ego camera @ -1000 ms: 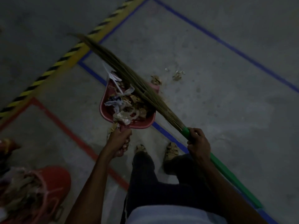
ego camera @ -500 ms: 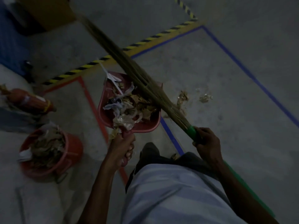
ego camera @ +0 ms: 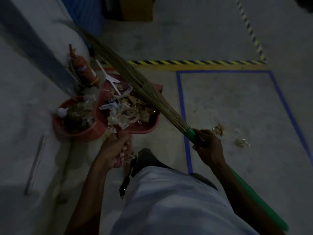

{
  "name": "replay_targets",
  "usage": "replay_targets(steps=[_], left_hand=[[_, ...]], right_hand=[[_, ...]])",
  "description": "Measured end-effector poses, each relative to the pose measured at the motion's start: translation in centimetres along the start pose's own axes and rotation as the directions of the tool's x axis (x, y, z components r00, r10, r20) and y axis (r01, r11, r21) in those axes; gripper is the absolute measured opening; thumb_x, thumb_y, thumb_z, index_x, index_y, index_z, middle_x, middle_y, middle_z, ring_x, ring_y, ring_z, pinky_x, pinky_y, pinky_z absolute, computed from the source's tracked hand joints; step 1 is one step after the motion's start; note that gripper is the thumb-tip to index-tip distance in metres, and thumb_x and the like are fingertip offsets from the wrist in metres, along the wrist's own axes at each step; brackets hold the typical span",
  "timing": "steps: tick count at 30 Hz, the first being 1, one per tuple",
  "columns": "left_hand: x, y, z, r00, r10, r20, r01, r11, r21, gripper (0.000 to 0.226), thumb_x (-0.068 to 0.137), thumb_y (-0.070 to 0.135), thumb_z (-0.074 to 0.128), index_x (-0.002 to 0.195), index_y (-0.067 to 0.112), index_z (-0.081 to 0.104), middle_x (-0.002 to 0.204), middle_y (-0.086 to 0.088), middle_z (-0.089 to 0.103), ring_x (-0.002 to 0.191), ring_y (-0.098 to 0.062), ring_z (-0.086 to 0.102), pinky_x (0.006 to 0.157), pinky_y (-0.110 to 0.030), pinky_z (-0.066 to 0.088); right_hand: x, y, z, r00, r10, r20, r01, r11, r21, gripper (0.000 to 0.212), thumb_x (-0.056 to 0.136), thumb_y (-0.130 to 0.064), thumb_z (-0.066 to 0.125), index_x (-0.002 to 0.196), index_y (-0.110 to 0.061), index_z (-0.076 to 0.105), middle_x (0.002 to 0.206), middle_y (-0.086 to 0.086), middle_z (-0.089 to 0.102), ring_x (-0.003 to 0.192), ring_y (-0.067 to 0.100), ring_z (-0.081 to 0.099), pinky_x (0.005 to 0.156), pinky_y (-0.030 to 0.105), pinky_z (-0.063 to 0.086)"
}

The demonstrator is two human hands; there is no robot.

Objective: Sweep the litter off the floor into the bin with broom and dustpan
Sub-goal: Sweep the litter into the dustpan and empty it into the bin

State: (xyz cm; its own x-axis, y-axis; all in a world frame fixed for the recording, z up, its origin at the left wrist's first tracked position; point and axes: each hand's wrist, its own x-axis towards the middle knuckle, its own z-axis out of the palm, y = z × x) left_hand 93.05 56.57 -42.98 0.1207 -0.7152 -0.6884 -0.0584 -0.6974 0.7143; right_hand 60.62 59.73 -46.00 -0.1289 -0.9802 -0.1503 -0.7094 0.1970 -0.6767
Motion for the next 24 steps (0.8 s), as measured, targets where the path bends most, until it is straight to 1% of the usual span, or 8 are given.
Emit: replay_targets(steps=[3, 5, 9, 11, 13, 18, 22, 24], left_hand=[[1.9, -0.1, -4.1, 0.999, -0.002, -0.038, 0.001, 0.999, -0.046, 0.034, 0.091, 0.016, 0.06, 0.058, 0.017, 0.049, 0.051, -0.003, 0.041, 0.035, -0.015, 0.031, 0.049, -0.023, 0.028], [3.1, 0.2, -6.4, 0.999, -0.009, -0.051, 0.004, 0.997, -0.081, 0.031, 0.091, 0.014, 0.058, 0.062, 0.016, 0.046, 0.049, -0.002, 0.04, 0.034, -0.015, 0.03, 0.047, -0.022, 0.026], [6.6, 2.0, -12.7, 0.998, -0.004, -0.065, -0.005, 0.991, -0.137, 0.018, 0.095, 0.012, 0.056, 0.078, 0.01, 0.049, 0.049, -0.001, 0.04, 0.033, -0.014, 0.03, 0.042, -0.019, 0.026], [8.8, 2.9, -16.2, 0.997, -0.02, -0.076, 0.009, 0.99, -0.141, 0.021, 0.096, 0.012, 0.056, 0.076, 0.01, 0.05, 0.048, -0.001, 0.041, 0.033, -0.014, 0.03, 0.041, -0.019, 0.027], [11.2, 3.8, -20.1, 0.996, -0.045, -0.075, 0.035, 0.99, -0.139, 0.023, 0.097, 0.014, 0.056, 0.075, 0.009, 0.051, 0.049, -0.001, 0.041, 0.034, -0.013, 0.031, 0.04, -0.019, 0.028], [16.1, 5.6, -27.9, 0.991, -0.115, -0.074, 0.104, 0.985, -0.14, 0.033, 0.097, 0.015, 0.057, 0.066, 0.011, 0.047, 0.046, 0.001, 0.042, 0.034, -0.011, 0.032, 0.037, -0.019, 0.027], [20.1, 5.8, -32.3, 0.982, -0.183, -0.038, 0.174, 0.971, -0.166, 0.027, 0.101, 0.018, 0.055, 0.075, 0.01, 0.056, 0.056, -0.002, 0.045, 0.033, -0.008, 0.033, 0.036, -0.014, 0.027], [22.1, 5.7, -34.0, 0.977, -0.211, -0.015, 0.204, 0.96, -0.193, 0.024, 0.101, 0.017, 0.054, 0.079, 0.009, 0.056, 0.053, 0.0, 0.045, 0.032, -0.006, 0.033, 0.036, -0.014, 0.027]], right_hand=[[2.5, -3.3, 2.7, 0.997, -0.055, 0.057, 0.055, 0.998, 0.0, 0.063, 0.073, 0.001, 0.079, 0.133, -0.011, 0.062, 0.122, 0.008, 0.063, 0.102, 0.029, 0.062, 0.078, 0.04, 0.051], [4.0, -5.5, 4.5, 0.994, -0.082, 0.073, 0.082, 0.997, 0.008, 0.062, 0.074, 0.002, 0.078, 0.133, -0.011, 0.062, 0.121, 0.008, 0.063, 0.097, 0.028, 0.063, 0.077, 0.046, 0.055], [8.2, -11.0, 9.5, 0.99, -0.086, 0.116, 0.089, 0.996, -0.028, 0.063, 0.078, -0.001, 0.077, 0.137, -0.014, 0.058, 0.123, 0.007, 0.06, 0.096, 0.025, 0.06, 0.076, 0.041, 0.053], [10.3, -13.8, 12.4, 0.989, -0.084, 0.124, 0.092, 0.994, -0.057, 0.063, 0.077, -0.002, 0.078, 0.137, -0.013, 0.058, 0.123, 0.009, 0.06, 0.1, 0.029, 0.06, 0.077, 0.037, 0.049], [12.1, -16.8, 15.5, 0.988, -0.062, 0.141, 0.071, 0.996, -0.059, 0.063, 0.077, -0.003, 0.079, 0.136, -0.013, 0.059, 0.122, 0.01, 0.061, 0.101, 0.031, 0.06, 0.078, 0.038, 0.05], [15.1, -23.4, 21.8, 0.98, 0.013, 0.2, 0.006, 0.996, -0.093, 0.063, 0.079, -0.006, 0.079, 0.138, -0.013, 0.058, 0.124, 0.008, 0.06, 0.099, 0.025, 0.059, 0.073, 0.029, 0.042], [17.4, -27.1, 25.3, 0.969, 0.07, 0.236, -0.042, 0.992, -0.121, 0.063, 0.078, -0.006, 0.08, 0.137, -0.013, 0.059, 0.124, 0.009, 0.06, 0.103, 0.03, 0.061, 0.075, 0.026, 0.038], [18.5, -28.6, 27.0, 0.966, 0.104, 0.237, -0.074, 0.988, -0.134, 0.063, 0.076, -0.006, 0.081, 0.135, -0.014, 0.06, 0.121, 0.01, 0.061, 0.104, 0.03, 0.061, 0.076, 0.027, 0.039]])
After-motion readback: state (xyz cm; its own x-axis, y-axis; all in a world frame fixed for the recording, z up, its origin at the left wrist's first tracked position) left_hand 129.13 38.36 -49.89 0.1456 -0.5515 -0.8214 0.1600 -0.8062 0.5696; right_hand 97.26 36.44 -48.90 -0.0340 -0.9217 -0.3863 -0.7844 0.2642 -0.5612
